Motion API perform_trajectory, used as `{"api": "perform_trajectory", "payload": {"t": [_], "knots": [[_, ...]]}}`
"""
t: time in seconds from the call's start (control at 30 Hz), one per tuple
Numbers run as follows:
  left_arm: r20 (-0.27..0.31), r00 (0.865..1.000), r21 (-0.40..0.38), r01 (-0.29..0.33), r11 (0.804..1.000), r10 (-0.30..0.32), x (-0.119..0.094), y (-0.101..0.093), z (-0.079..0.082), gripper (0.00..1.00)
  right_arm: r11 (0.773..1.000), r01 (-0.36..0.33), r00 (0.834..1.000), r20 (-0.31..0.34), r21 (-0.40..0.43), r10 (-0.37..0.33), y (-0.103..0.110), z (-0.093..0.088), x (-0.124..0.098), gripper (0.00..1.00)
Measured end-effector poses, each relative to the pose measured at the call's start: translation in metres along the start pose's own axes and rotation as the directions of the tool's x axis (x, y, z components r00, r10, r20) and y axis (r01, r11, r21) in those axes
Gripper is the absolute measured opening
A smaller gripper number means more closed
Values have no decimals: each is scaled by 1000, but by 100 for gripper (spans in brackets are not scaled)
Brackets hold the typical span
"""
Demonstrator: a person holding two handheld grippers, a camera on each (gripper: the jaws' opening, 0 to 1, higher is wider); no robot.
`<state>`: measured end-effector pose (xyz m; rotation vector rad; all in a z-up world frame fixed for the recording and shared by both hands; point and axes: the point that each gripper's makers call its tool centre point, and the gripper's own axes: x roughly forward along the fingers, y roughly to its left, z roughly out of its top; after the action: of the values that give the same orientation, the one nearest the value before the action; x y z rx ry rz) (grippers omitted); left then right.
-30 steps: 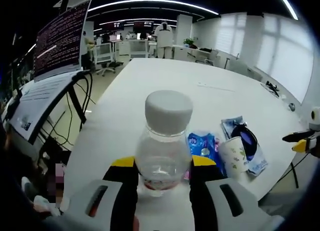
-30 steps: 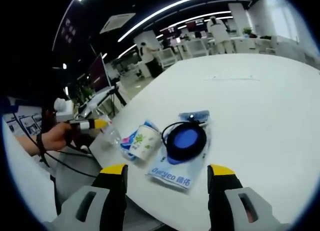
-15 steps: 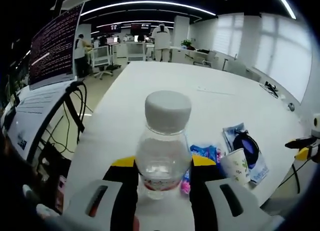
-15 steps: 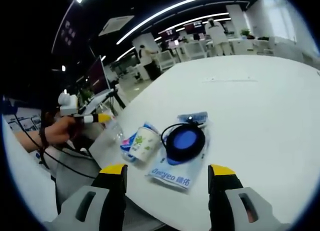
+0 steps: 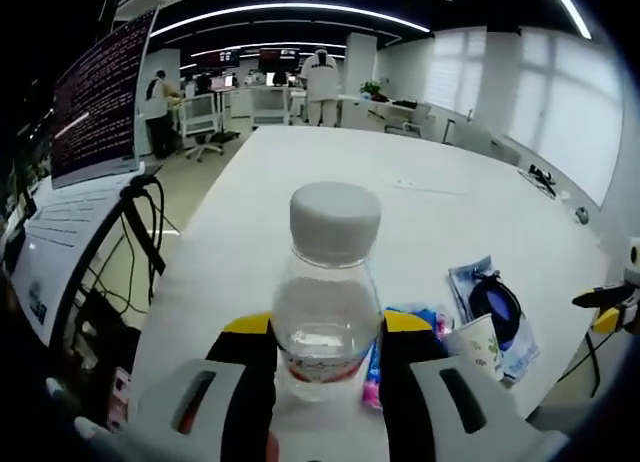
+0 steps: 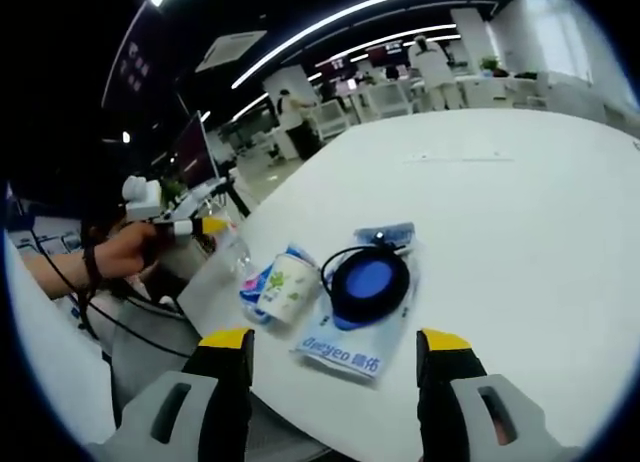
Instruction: Arrange the tabletop items into an orderly group along one side of the table until the central work area is clear of visible clutter.
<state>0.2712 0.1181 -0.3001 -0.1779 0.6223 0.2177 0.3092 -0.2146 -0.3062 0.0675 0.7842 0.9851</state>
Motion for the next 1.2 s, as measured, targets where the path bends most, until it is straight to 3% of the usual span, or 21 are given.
{"api": "perform_trajectory", "payload": {"t": [0.57, 1.2], "knots": [[-1, 999, 21, 34, 999, -34, 32, -11, 23, 38, 1000, 18, 1000, -5, 23, -18, -13, -5, -1, 67], [1, 999, 32, 39, 999, -39, 67, -9, 46, 38, 1000, 13, 1000, 3, 28, -13, -11, -1, -1, 67]]}}
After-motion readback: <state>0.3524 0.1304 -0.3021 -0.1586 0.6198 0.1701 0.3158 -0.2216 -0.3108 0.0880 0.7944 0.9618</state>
